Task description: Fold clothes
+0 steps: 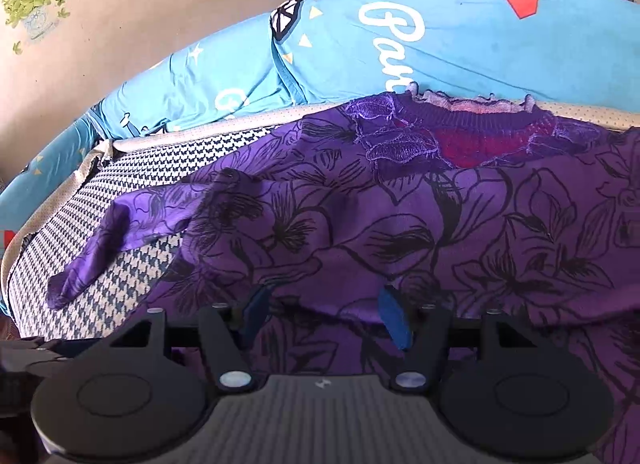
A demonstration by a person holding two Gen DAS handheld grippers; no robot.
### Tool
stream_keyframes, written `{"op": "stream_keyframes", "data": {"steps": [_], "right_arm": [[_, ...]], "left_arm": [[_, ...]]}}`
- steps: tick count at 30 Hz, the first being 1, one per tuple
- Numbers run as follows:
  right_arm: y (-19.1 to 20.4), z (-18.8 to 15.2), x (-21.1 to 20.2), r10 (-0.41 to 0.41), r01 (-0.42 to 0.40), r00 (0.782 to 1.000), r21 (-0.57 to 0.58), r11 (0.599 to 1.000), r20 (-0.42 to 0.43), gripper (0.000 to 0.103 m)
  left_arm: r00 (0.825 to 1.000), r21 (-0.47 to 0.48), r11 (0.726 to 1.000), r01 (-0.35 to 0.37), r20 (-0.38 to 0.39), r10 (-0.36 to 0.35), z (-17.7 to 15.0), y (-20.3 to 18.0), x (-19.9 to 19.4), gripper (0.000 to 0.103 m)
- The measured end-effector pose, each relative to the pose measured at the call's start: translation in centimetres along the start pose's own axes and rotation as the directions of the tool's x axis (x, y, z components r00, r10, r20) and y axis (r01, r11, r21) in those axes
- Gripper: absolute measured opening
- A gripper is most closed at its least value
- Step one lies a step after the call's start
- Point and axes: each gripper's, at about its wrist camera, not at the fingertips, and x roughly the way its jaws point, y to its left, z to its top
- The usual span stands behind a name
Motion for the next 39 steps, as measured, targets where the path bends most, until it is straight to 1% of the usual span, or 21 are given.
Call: {"op": "stream_keyframes", "data": {"steps": [2,5,7,12,20,24,26,30,33,39], "right_arm": [[0.5,-0.5,-1.1,-0.028,0.028,1.0,-0.026,0.999,0.005,0.067],[1.0,-1.6,-2.4,-0.085,0.085,0.996,-0.081,0.993,0.006,0.068],[1.1,-2.3,-2.9,-0.109,0.108,0.994,-0.09,0.99,-0.001,0.068],[0.2,-4.2,-4.3,-0.135,0.135,0.991,-0.029,0.99,0.002,0.068],[-1.0,-6.7,-4.9,-0.232,0.232,0.972,0.025,0.972,0.024,0.069],[-0.5,-7.9,-4.9,-0.257,0.26,0.963,-0.025,0.965,0.08,0.069],[-0.3,-8.5,-4.8,-0.258,0.264,0.96,-0.041,0.964,0.105,0.075],[0.1,-9.5,-4.6,-0.264,0.276,0.953,-0.072,0.958,0.147,0.078],[-0.1,-9.6,-4.7,-0.247,0.259,0.957,-0.064,0.964,0.154,0.081],[-0.1,-9.9,-4.5,-0.205,0.219,0.968,-0.085,0.972,0.147,0.095]], "left_arm": [[1.0,0.002,1.0,-0.002,0.012,0.002,-0.2,0.0,0.0,0.103],[0.999,0.007,1.0,-0.011,0.031,0.011,-0.5,-0.2,0.0,0.103],[0.999,0.011,1.0,-0.022,0.045,0.021,-0.7,-0.5,-0.1,0.103],[0.997,0.015,0.999,-0.037,0.075,0.036,-1.0,-0.8,-0.2,0.103],[0.989,0.038,0.997,-0.06,0.136,0.054,-1.8,-1.2,-0.6,0.103],[0.983,0.04,0.996,-0.077,0.171,0.069,-2.6,-1.5,-1.0,0.103],[0.979,0.05,0.995,-0.091,0.19,0.08,-3.1,-1.7,-1.2,0.103],[0.973,0.064,0.992,-0.105,0.214,0.089,-3.7,-2.0,-1.6,0.103],[0.973,0.053,0.994,-0.095,0.215,0.082,-4.2,-1.8,-1.9,0.103],[0.977,0.018,0.998,-0.057,0.205,0.052,-5.3,-1.0,-2.5,0.103]]}}
